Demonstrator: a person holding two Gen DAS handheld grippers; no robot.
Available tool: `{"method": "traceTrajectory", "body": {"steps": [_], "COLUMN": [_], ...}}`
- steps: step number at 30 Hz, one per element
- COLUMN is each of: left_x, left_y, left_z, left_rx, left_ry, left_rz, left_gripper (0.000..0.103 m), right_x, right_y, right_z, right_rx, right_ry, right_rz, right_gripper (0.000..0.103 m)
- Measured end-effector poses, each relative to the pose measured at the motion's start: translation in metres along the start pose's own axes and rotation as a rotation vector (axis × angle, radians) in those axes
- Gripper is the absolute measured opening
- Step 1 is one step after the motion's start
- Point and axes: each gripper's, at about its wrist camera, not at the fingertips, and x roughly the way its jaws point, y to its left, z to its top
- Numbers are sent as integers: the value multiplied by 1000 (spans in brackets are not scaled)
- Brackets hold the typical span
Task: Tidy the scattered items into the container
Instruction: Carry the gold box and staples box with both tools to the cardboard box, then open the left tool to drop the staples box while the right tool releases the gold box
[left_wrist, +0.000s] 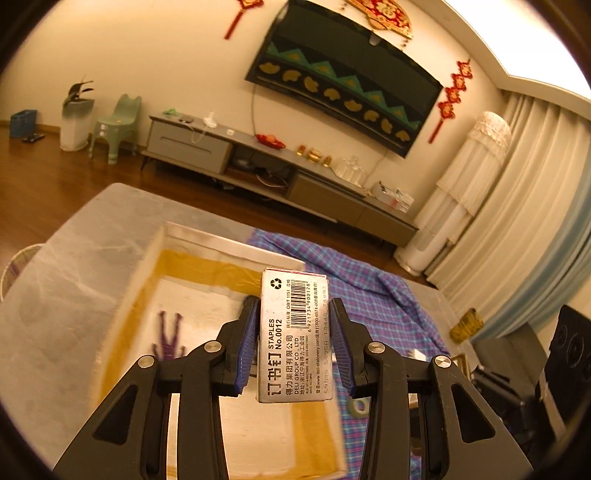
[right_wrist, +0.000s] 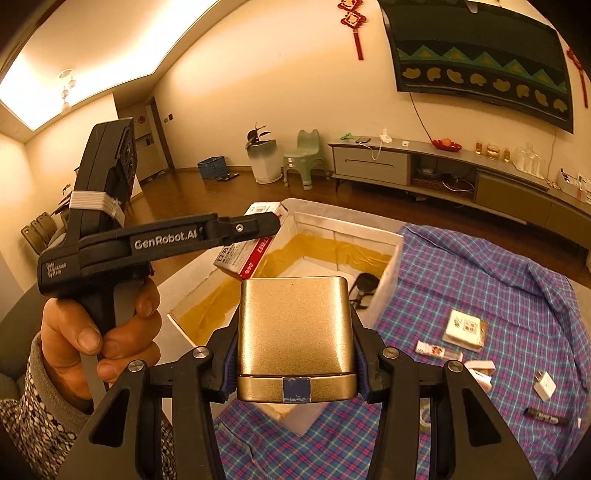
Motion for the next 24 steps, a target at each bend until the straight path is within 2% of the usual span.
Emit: {"method": "traceTrajectory", "body": {"steps": [8,12,17,20,24], "left_x": [22,38,55,64,72], "left_y": [34,55,75,74,70], "left_z": [1,-4,-15,-20,-25], "left_rx": [-66,-161,-271,-273,-251], "left_ry": [56,111,166,187,209], "left_rz": [93,95,107,152,163], "left_gripper": [39,39,39,39,39], "right_x": [50,83,127,158,189], "right_y": [8,4,-15,-27,-40], "right_z": [29,43,58,64,71], "right_rx": [-5,7,100,149,186], "right_ry": [63,124,213,283,348], "right_rz": [41,52,66,55,30], "right_gripper": [50,50,50,50,50]}}
